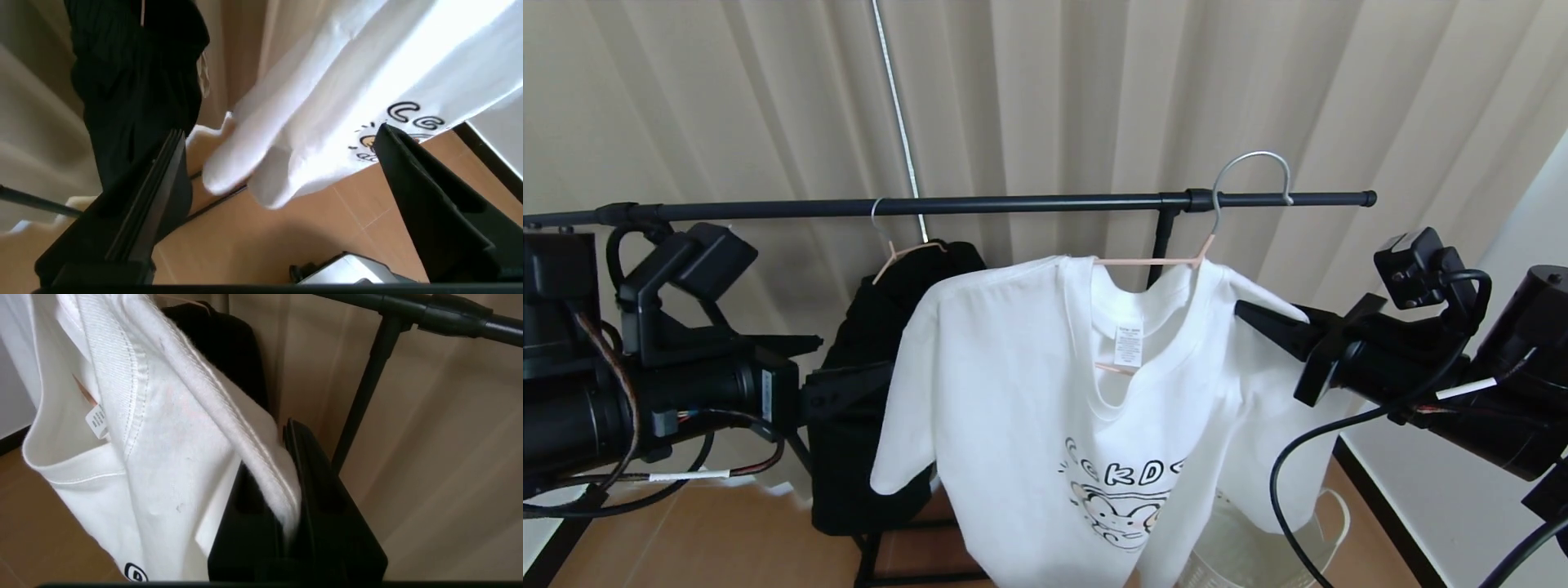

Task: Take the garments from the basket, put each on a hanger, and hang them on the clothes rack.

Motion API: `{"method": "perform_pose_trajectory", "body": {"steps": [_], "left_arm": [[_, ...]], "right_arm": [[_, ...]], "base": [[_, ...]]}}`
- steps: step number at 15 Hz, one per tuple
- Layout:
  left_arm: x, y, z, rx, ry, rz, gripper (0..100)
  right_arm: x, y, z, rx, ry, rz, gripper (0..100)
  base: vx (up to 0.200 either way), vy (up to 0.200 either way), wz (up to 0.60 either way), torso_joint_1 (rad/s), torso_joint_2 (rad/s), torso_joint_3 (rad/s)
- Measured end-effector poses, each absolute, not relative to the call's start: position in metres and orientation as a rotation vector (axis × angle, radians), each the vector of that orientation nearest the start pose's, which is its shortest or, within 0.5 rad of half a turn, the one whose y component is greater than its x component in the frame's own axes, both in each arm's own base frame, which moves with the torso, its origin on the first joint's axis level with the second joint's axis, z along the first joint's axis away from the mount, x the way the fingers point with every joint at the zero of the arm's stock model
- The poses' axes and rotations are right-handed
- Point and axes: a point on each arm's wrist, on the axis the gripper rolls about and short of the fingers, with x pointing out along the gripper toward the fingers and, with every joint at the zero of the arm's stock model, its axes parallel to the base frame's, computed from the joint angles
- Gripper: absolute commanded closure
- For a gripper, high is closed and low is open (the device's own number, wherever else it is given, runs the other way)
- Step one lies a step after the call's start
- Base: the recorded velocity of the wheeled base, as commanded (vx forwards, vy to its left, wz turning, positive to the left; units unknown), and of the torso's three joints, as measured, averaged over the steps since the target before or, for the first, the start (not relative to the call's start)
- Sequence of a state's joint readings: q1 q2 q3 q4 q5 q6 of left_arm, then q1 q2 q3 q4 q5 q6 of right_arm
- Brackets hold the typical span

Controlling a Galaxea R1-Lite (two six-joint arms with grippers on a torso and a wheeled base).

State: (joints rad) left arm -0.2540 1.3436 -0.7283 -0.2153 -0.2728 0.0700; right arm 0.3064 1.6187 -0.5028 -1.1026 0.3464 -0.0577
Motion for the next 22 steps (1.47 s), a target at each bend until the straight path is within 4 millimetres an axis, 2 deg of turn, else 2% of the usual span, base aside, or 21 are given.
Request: {"method": "perform_pose_trajectory", "body": {"steps": [4, 14, 18, 22], "left_arm": [[0.203, -0.074, 0.247, 0.091, 0.371, -0.629, 0], [0.218, -0.11, 0.304, 0.242, 0.389, -0.777, 0], [0.23, -0.136, 0.308, 0.334, 0.353, -0.922, 0], [0.241, -0.149, 0.305, 0.393, 0.362, -1.075, 0]], "right_arm": [[0.247, 0.086, 0.17, -0.055, 0.012, 0.653, 100], [0.243, 0.087, 0.166, -0.054, 0.028, 0.69, 100], [0.239, 0.09, 0.163, -0.056, 0.038, 0.704, 100], [0.237, 0.091, 0.161, -0.057, 0.046, 0.713, 100]], "base": [[0.0, 0.0, 0.0, 0.0, 0.0, 0.0], [0.0, 0.0, 0.0, 0.0, 0.0, 0.0], [0.0, 0.0, 0.0, 0.0, 0.0, 0.0], [0.0, 0.0, 0.0, 0.0, 0.0, 0.0]]}}
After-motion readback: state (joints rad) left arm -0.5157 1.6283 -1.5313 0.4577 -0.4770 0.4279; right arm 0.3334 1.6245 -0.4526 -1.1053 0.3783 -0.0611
